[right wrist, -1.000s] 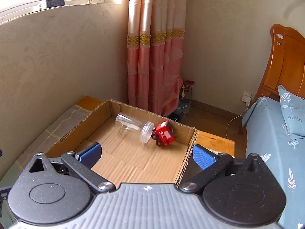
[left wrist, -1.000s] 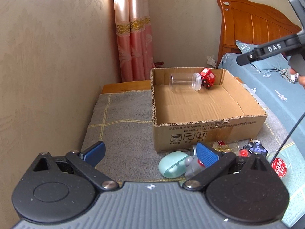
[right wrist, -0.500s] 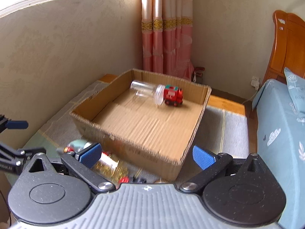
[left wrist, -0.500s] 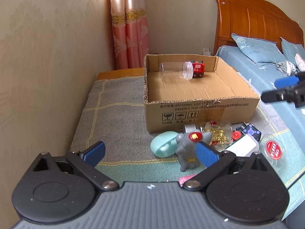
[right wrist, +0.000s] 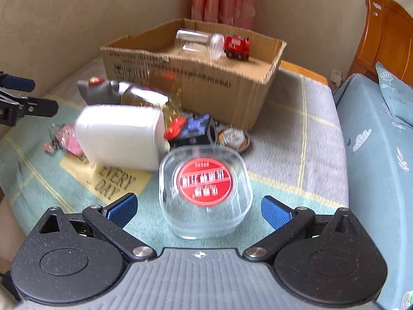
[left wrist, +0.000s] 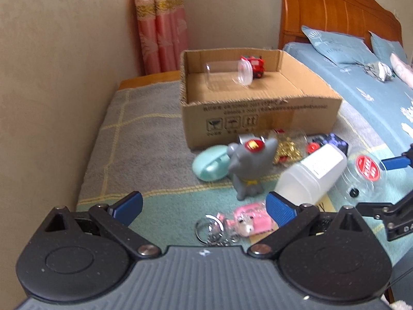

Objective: Organize rigid objects
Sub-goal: 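Withdraw both tools from the box back over the scattered items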

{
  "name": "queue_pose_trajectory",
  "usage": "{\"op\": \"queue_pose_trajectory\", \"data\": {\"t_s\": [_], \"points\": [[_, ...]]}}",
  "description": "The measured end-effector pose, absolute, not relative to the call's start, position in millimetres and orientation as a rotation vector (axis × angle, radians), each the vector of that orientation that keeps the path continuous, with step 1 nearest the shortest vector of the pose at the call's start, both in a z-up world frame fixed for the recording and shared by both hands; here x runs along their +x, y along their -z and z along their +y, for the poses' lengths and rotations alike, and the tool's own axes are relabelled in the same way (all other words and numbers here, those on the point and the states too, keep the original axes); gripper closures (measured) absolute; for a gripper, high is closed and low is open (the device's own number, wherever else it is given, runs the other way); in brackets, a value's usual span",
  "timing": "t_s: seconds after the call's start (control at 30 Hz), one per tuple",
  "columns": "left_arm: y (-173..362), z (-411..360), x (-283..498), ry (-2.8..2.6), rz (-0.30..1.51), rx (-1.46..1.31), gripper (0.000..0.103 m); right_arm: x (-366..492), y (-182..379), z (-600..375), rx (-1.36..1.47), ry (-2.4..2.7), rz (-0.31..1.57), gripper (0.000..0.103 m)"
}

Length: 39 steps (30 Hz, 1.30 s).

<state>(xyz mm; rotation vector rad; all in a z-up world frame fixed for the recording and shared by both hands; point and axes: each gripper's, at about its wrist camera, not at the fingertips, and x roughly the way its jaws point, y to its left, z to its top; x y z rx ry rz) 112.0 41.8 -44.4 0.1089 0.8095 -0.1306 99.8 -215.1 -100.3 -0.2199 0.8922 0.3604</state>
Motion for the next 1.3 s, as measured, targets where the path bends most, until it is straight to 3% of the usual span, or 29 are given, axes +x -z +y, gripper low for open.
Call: {"op": "queue_pose_trajectory", "data": {"t_s": [0.5,1.07,1.2,1.3], "points": [[80.2,11.3,114.6,0.18,0.829,0.184,0.002,95.4,117.0,-218.9,-0.185,-0.345,0.89,0.0],[85.1,30.8,101.4,0.184,0.799,0.242,0.006,92.9,118.0,-220.1,-0.184,-0.345,0.872,0.0],[83.0,25.4,110.9,0.272,0.777,0.278,0.017,93.3,117.9,-220.1,-0.184,-0.346,0.871,0.0],[86.9,24.4,119.4,0.32,0.81,0.283,0.033,93.4,117.9,-219.4,-0.184,-0.345,0.872,0.0]]}}
